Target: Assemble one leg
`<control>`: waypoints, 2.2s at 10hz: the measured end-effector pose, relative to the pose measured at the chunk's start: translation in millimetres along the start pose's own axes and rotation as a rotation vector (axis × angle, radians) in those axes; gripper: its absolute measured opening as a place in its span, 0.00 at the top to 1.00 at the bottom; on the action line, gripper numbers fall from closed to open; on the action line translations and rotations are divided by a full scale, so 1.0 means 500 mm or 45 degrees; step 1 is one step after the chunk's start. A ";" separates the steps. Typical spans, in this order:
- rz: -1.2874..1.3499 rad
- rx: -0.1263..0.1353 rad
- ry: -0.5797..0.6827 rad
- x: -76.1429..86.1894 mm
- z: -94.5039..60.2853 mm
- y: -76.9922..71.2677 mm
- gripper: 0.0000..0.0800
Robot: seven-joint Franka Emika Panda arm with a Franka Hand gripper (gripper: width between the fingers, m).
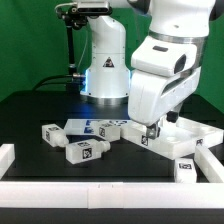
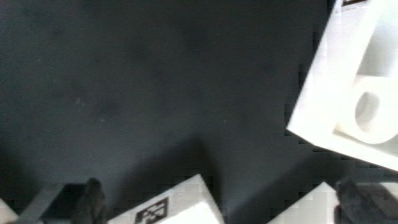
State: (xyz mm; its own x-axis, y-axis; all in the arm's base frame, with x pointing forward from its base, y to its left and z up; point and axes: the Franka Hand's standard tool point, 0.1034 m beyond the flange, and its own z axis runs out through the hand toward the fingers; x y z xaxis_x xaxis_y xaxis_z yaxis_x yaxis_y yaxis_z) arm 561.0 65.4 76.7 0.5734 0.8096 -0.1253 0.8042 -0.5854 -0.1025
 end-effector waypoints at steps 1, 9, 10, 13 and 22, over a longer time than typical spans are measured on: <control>0.000 0.000 0.000 0.000 0.000 0.000 0.19; 0.447 0.052 0.084 0.020 -0.011 0.014 0.19; 0.464 0.072 0.078 0.037 -0.020 0.023 0.19; 0.483 0.091 0.092 0.042 -0.019 0.033 0.19; 0.858 0.023 0.237 0.098 0.089 0.026 0.19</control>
Offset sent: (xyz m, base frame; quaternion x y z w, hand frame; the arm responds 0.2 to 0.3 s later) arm 0.0000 0.0000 0.0000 0.0000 0.0000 0.0000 1.0000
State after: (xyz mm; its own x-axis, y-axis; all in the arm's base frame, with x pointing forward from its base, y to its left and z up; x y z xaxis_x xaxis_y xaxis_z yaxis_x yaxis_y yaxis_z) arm 592.7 95.5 25.4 0.9649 0.2628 0.0037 0.2622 -0.9618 -0.0787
